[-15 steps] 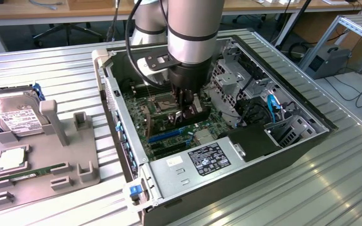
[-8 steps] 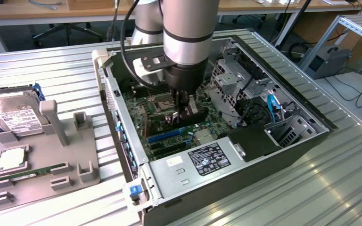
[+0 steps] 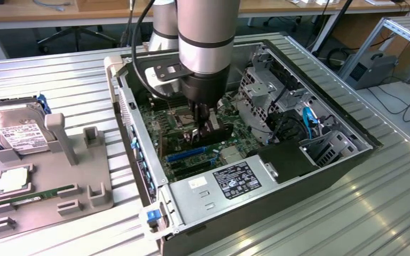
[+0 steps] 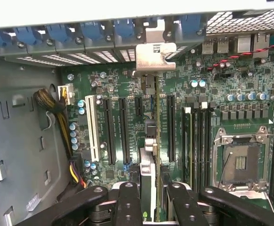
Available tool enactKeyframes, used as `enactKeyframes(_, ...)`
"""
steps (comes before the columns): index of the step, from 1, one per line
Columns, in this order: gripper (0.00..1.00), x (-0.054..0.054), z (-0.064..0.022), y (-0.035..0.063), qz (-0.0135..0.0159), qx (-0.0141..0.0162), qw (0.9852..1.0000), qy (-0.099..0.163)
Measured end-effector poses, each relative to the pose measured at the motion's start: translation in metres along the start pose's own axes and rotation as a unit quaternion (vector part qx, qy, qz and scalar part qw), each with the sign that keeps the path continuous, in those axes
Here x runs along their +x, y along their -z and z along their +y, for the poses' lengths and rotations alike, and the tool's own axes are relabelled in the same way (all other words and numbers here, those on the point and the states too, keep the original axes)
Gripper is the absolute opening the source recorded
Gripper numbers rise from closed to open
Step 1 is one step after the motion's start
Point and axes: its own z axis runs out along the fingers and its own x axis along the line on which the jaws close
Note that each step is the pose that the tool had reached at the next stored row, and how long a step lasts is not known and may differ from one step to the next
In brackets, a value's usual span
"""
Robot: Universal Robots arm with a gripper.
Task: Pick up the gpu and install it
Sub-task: 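Insert the gpu into the slot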
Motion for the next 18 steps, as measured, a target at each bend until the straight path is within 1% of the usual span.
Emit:
enactKeyframes(4, 0.27, -0.002, 0.0015, -0.0009, 0.0001, 0.0, 1.0, -0.001)
enactKeyframes(8, 0.27, -0.003, 0.0057, -0.0019, 0.0001, 0.0001, 1.0, -0.001)
enactKeyframes(12, 0.27, -0.005, 0.0081, -0.0044, 0.0005, 0.0, 1.0, -0.002)
enactKeyframes(18, 0.27, -0.005, 0.0175, -0.0067, 0.0005, 0.0, 1.0, -0.002)
